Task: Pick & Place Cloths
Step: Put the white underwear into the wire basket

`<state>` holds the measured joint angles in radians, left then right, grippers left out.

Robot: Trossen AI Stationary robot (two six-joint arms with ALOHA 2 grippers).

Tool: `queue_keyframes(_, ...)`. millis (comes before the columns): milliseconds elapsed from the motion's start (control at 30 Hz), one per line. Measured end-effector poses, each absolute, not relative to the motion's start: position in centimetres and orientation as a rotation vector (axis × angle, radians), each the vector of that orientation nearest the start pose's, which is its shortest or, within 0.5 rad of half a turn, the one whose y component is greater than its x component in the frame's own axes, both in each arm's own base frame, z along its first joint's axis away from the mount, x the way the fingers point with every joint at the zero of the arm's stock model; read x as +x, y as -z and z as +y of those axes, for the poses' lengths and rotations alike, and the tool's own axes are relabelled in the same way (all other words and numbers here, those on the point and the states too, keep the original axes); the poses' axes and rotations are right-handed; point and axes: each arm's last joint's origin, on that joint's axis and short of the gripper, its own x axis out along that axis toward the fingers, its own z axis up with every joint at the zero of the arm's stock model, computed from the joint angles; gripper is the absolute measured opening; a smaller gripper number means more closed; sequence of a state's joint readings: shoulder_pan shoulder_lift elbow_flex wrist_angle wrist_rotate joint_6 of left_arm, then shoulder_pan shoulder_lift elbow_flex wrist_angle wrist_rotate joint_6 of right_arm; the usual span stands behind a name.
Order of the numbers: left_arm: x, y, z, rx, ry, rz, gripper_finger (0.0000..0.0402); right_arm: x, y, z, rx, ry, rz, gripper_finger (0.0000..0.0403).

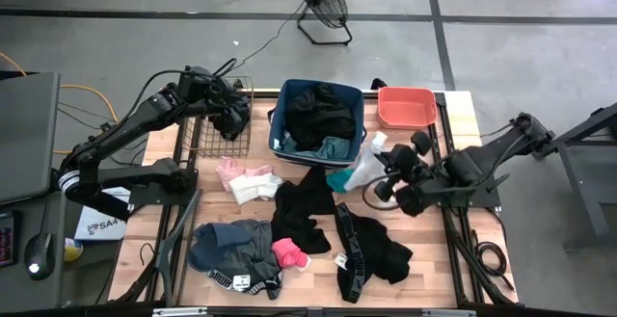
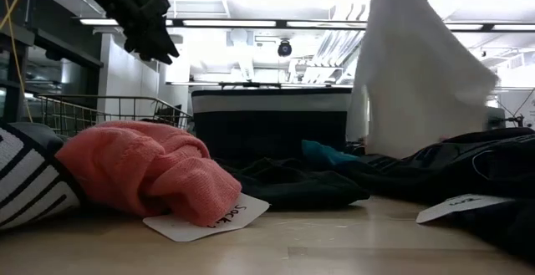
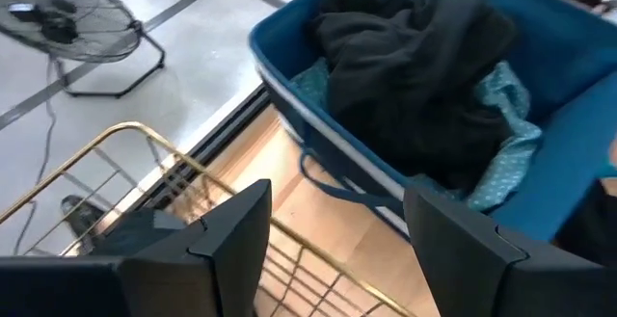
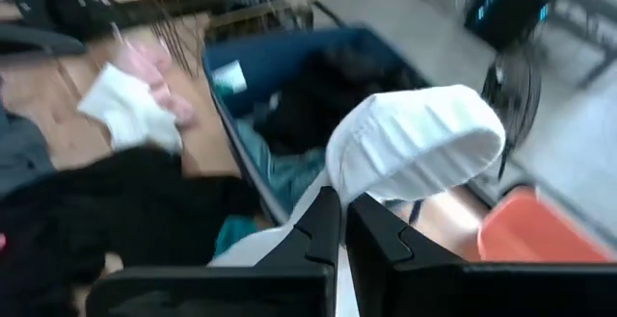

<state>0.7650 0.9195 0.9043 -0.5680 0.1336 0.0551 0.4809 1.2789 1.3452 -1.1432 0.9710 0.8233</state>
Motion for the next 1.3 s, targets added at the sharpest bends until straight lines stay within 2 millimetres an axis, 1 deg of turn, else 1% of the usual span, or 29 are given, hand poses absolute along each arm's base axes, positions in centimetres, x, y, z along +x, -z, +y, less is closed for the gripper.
queue_keyframes(233,14.2,-32.3,12.5,-0.206,-0.449,0.462,0.0232,23.4,-39.6,7.0,-0.082,0.639,0.428,0.0003)
queue_keyframes(367,14.5,-32.8,12.4,-0.181,-0.353,0.398,0.0232,24.8,-41.0,6.1,-0.141,0.605,0.346,0.0003)
queue_keyframes(533,14.8,-33.3,12.3,-0.160,-0.271,0.336,0.0232,25.9,-42.3,4.3,-0.169,0.566,0.269,0.0003)
queue_keyframes(700,15.0,-33.8,12.2,-0.128,-0.223,0.291,0.0232,26.7,-43.2,2.4,-0.168,0.503,0.204,0.0003)
queue_keyframes(867,16.4,-34.2,11.1,-0.034,-0.130,0.256,0.0232,27.7,-43.6,0.6,-0.182,0.438,0.145,0.0003)
queue_keyframes(967,17.6,-34.6,10.0,0.054,-0.055,0.211,0.0232,28.7,-43.5,-0.1,-0.200,0.438,0.117,0.0003)
queue_keyframes(1067,18.9,-34.7,9.1,0.110,-0.022,0.182,0.0232,29.7,-43.3,-0.7,-0.200,0.464,0.083,0.0003)
queue_keyframes(1167,20.0,-34.8,8.2,0.188,-0.003,0.153,0.0232,30.6,-43.3,-1.3,-0.195,0.492,0.028,0.0003)
queue_keyframes(1300,21.6,-34.3,7.3,0.269,-0.012,0.158,0.0232,31.7,-43.4,-2.2,-0.186,0.532,-0.047,0.0003)
